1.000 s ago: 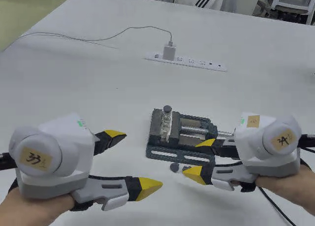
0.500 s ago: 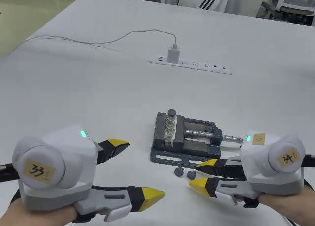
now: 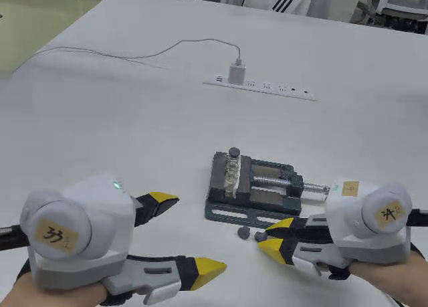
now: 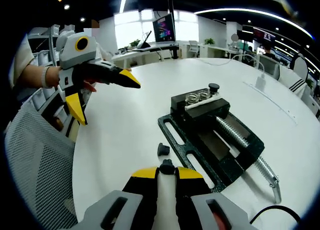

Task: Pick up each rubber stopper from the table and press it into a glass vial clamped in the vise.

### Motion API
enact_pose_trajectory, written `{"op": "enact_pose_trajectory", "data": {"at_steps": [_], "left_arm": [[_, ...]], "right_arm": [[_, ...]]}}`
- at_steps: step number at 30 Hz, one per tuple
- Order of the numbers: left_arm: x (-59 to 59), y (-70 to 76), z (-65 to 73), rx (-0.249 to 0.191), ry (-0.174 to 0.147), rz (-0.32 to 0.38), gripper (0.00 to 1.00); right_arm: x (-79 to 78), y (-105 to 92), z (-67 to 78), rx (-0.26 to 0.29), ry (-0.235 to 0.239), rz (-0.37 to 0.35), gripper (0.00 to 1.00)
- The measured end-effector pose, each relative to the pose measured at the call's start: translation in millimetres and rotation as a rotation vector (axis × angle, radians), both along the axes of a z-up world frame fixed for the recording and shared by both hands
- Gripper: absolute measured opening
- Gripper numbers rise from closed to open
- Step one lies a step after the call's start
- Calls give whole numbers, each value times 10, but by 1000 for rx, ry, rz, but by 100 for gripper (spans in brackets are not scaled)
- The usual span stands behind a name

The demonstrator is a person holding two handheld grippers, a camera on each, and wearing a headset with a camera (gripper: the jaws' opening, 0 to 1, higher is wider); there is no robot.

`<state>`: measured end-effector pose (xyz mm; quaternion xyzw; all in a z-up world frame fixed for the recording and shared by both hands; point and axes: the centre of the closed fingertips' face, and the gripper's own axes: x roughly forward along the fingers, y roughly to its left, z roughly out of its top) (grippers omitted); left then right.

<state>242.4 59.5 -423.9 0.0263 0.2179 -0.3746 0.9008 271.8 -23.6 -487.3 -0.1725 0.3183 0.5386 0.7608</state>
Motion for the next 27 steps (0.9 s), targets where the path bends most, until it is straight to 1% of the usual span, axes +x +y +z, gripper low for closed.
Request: {"op": "enact_pose_trajectory", "data": {"at_steps": [7, 10, 12, 15, 17, 18, 20, 21, 22, 23, 25, 26, 27], "left_arm": [[4, 5, -6, 2, 0, 1, 67], [-3, -3, -10, 7, 0, -3, 67], [-9, -14, -15, 14, -3, -9, 66], [-15, -40, -22, 37, -16, -29, 66], [-16, -62, -34, 62, -26, -49, 65], [-12, -77, -38, 74, -32, -61, 65], [-6, -100, -35, 83, -39, -77, 64], [0, -118, -32, 92, -43, -90, 63], [-2, -133, -33, 101, -47, -105, 60], [5, -151, -33, 114, -53, -118, 58], [15, -185, -22, 126, -65, -136, 56], [21, -213, -8, 128, -73, -147, 56], [26, -227, 1, 133, -78, -153, 55]], "right_arm": [[24, -17, 3, 4, 13, -28, 8], [47, -29, 42, 18, 24, -38, 8], [43, -36, 84, 15, 19, -24, 8], [14, -37, 159, 0, 14, 23, 8], [12, -31, 224, -5, 13, 43, 8], [-1, -26, 259, -15, 16, 66, 8], [-20, -24, 303, -37, 14, 103, 7], [-55, -12, 342, -46, 22, 137, 7], [-57, -9, 364, -54, 21, 147, 7], [-79, 2, 401, -62, 22, 176, 7], [-111, 16, 449, -72, 31, 204, 7], [-124, 42, 500, -74, 11, 242, 7], [-141, 46, 521, -82, 14, 254, 7]]}}
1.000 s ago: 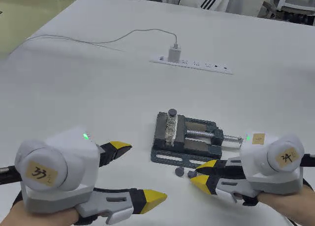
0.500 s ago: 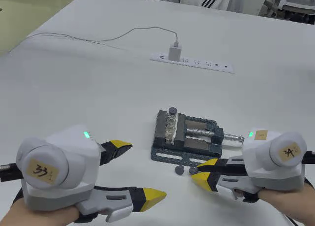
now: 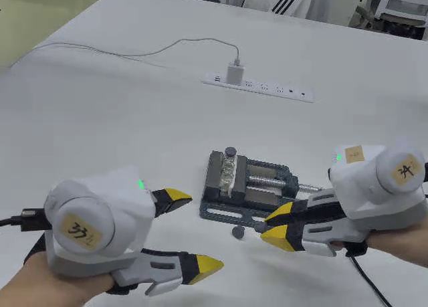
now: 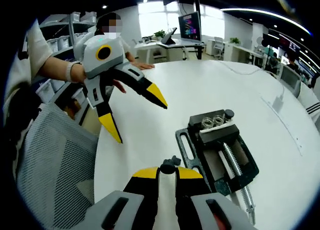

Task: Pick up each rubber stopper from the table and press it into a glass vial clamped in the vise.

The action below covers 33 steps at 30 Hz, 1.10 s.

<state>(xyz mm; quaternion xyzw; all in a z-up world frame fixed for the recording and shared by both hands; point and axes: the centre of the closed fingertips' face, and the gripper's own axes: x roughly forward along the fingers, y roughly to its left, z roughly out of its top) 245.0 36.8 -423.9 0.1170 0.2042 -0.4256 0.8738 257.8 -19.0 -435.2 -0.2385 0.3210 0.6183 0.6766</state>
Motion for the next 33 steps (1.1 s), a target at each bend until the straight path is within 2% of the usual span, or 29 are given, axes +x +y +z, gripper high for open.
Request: {"op": "enact_pose_trajectory", "data": {"at_steps": [4, 12, 14, 17, 27, 33], "left_arm": [[1, -83, 31, 26, -26, -50, 49], [-57, -219, 26, 97, -73, -158, 34], [-69, -248, 13, 104, -71, -172, 31], [-105, -288, -17, 142, -88, -210, 28], [-137, -387, -10, 169, -111, -267, 20], [-136, -421, -3, 178, -124, -281, 16]], "right_arm": [[-82, 42, 89, -28, 4, 77, 7], [-226, 48, 117, -131, -19, 224, 7], [-239, 72, 126, -139, -27, 238, 7], [-258, 106, 133, -144, -19, 245, 7], [-297, 182, 124, -171, -31, 292, 7], [-337, 193, 109, -182, -21, 311, 7]]}}
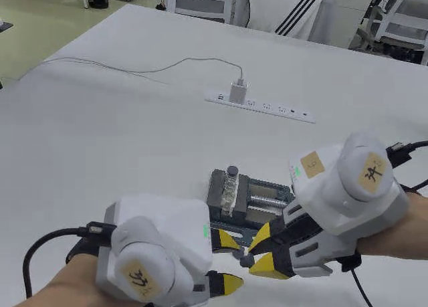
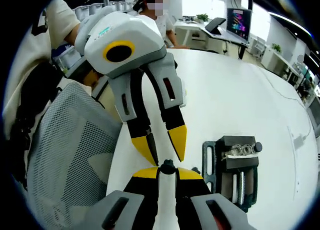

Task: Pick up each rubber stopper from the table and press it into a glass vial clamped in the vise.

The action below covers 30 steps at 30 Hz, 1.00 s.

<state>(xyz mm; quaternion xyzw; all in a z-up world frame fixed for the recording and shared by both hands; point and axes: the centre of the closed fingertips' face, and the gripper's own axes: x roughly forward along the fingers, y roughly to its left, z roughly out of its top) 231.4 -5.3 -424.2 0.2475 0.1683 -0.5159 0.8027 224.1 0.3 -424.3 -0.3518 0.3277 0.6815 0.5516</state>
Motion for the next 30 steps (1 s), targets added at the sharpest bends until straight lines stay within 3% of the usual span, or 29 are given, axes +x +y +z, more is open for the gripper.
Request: {"op": "enact_pose_trajectory", "data": {"at_steps": [13, 20, 26, 28, 30], "left_arm": [[-70, -47, -27, 12, 2, -39, 6], [-89, -57, -43, 16, 4, -43, 5], [-90, -47, -31, -10, 23, -25, 4], [-91, -47, -19, -47, 49, -3, 4], [-77, -36, -5, -71, 55, 14, 4]], "right_arm": [[-81, 7, -51, -13, 18, 17, 7], [-105, 1, -69, -20, 19, 27, 7], [-110, 0, -55, -4, 18, 25, 7], [-113, -6, -45, 2, 21, 25, 7], [-107, -7, -30, 17, 7, 39, 8]]}}
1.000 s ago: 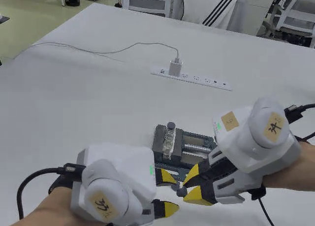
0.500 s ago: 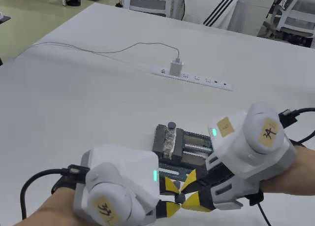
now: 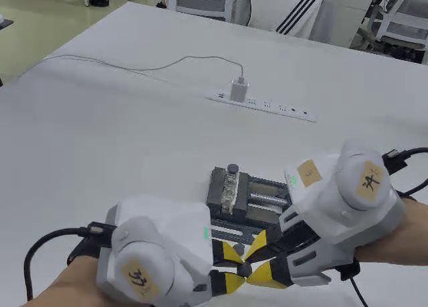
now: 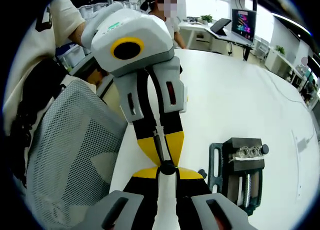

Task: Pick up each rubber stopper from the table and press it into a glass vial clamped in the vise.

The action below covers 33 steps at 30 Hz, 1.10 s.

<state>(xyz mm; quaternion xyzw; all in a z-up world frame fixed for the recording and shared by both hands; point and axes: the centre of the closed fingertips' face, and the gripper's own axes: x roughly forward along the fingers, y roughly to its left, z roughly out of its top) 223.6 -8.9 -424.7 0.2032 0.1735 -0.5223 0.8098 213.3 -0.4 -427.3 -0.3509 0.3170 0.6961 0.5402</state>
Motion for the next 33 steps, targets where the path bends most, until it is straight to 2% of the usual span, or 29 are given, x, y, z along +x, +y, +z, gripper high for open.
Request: {"op": "enact_pose_trajectory", "data": {"at_steps": [4, 9, 12, 16, 27, 30, 33], "left_arm": [[6, 12, 27, -66, 48, 44, 3], [31, 63, 28, -99, 68, 78, 4], [35, 64, 67, -134, 82, 91, 4], [25, 62, 66, -135, 80, 88, 4], [-2, 65, 57, -141, 79, 90, 4], [3, 59, 71, -154, 81, 94, 4], [1, 57, 62, -144, 76, 93, 4]], "right_arm": [[27, -5, 55, 34, -13, 0, 10], [48, -8, 114, 78, 1, -23, 10], [57, -6, 117, 94, 5, -34, 10], [38, 17, 119, 104, 21, -39, 11], [-5, 58, 103, 101, 20, -15, 10], [-6, 67, 106, 102, 19, -14, 10], [-11, 71, 103, 97, 13, -8, 10]]}}
